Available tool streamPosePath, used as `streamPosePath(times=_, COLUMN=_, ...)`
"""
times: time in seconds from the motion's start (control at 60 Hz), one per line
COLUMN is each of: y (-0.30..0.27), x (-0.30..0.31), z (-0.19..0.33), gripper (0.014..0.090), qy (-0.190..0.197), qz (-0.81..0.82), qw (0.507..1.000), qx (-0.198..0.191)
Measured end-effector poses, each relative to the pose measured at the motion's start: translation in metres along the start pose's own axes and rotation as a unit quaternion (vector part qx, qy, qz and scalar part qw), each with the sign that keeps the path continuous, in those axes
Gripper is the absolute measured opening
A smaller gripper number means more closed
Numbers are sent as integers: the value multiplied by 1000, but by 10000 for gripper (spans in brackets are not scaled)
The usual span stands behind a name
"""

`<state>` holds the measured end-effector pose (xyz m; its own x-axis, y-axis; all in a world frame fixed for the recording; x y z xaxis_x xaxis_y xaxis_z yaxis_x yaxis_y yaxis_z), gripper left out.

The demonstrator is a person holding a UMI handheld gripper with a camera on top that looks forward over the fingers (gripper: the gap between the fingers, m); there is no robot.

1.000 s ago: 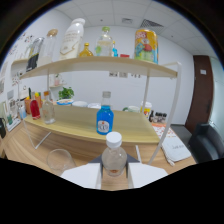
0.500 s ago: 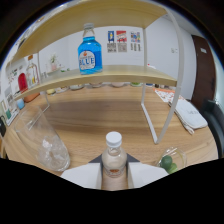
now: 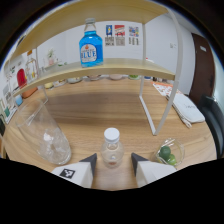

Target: Make me a cup of Mojito.

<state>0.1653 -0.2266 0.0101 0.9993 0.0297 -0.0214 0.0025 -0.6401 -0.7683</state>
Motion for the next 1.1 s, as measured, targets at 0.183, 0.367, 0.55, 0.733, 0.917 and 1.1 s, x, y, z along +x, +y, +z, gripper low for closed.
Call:
streamPosePath(times=0.183, y=-21, x=-7, z=-53, gripper=860, qy=17, qz=-13, qw=999, qx=34)
streamPosePath(times=0.367, y=-44, x=-43, z=-119, gripper=859, qy=18, qz=1, qw=997, qx=71)
streamPosePath(times=0.55, y=-37, x=-88, z=-154, gripper=862, qy=22, qz=15, qw=997, qx=76)
streamPosePath(times=0.733, y=-19, x=-121, z=-158, gripper=860, qy=10, qz=9, qw=998, qx=65)
streamPosePath(times=0.917, y=-10, x=-138, z=-153, gripper=859, qy=-7, qz=22, qw=999, qx=48)
streamPosePath(times=1.1, y=-38, x=-160, z=-160, gripper=855, qy=-20, qz=13, qw=998, qx=53)
